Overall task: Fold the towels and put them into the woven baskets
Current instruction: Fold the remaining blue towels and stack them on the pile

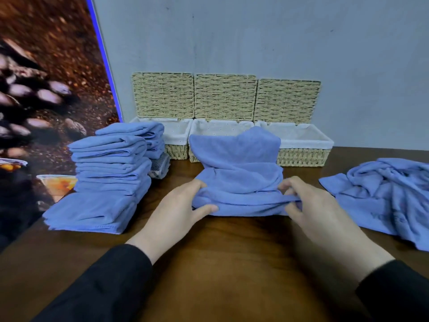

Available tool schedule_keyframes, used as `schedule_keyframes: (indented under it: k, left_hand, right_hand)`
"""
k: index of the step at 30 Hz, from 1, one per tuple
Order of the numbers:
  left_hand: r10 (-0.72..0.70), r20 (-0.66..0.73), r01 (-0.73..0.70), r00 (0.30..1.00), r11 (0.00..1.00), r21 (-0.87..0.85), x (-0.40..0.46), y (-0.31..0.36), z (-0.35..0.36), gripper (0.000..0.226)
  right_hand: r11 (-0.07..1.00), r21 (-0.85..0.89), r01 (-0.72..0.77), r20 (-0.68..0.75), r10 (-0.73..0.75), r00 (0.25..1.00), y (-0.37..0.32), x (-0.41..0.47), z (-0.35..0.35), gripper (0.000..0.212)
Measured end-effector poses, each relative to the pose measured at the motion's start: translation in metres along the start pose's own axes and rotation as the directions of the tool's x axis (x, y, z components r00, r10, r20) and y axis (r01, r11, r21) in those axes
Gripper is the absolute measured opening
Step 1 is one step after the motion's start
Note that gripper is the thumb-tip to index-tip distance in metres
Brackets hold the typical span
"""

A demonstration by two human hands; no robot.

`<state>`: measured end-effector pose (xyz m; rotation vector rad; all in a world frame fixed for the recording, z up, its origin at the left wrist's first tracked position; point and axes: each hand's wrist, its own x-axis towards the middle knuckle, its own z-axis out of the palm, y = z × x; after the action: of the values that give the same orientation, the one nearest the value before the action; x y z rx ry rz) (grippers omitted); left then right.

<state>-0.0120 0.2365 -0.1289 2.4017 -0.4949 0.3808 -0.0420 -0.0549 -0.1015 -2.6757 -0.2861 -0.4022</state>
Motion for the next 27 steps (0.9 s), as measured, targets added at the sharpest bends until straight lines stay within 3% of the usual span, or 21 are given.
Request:
schedule_keyframes:
  k: [4, 6, 14, 17, 19, 22, 25, 27]
  left_hand:
    - [0.060, -0.048, -0.050, 0.997, 0.981, 0.185, -0.011, 0.012, -0.015, 0.028]
    - [0.109, -0.088, -0.090, 0.990, 0.977, 0.196, -0.014, 0.015, -0.023, 0.028]
    - [0.004, -0.241, -0.029, 0.971, 0.995, -0.100, -0.018, 0.035, -0.059, 0.011]
    - [-0.103, -0.138, 0.080, 0.985, 0.983, -0.163, -0.016, 0.041, -0.067, 0.014]
    - [-0.094, -0.014, 0.092, 0.995, 0.988, -0.123, -0.015, 0.040, -0.069, 0.010]
    - [-0.021, 0.122, 0.029, 0.992, 0.998, -0.064, -0.015, 0.035, -0.071, 0.016]
    - [-0.016, 0.213, 0.026, 0.977, 0.999, -0.042, -0.016, 0.023, -0.070, 0.011]
    - [-0.041, 0.278, 0.054, 0.960, 0.998, -0.038, -0.015, 0.015, -0.066, 0.033]
  right_hand:
    - [0.994, 0.102, -0.048, -0.031, 0.052, 0.998, -0.006, -0.008, -0.025, 0.028]
    - [0.981, 0.185, -0.065, -0.030, 0.072, 0.997, -0.006, -0.014, -0.031, 0.028]
    - [0.902, 0.432, -0.016, -0.092, 0.061, 0.994, -0.013, -0.019, -0.061, 0.022]
    - [0.906, 0.423, -0.017, -0.101, 0.066, 0.993, -0.015, -0.022, -0.072, 0.021]
    - [0.913, 0.407, -0.029, -0.066, 0.061, 0.996, -0.018, -0.024, -0.080, 0.017]
    - [0.950, 0.303, -0.079, 0.136, 0.039, 0.990, -0.015, -0.031, -0.093, 0.008]
    - [0.971, 0.194, -0.141, 0.338, 0.069, 0.938, -0.007, -0.038, -0.098, 0.022]
    - [0.955, 0.209, -0.212, 0.419, 0.109, 0.901, 0.001, -0.039, -0.093, 0.026]
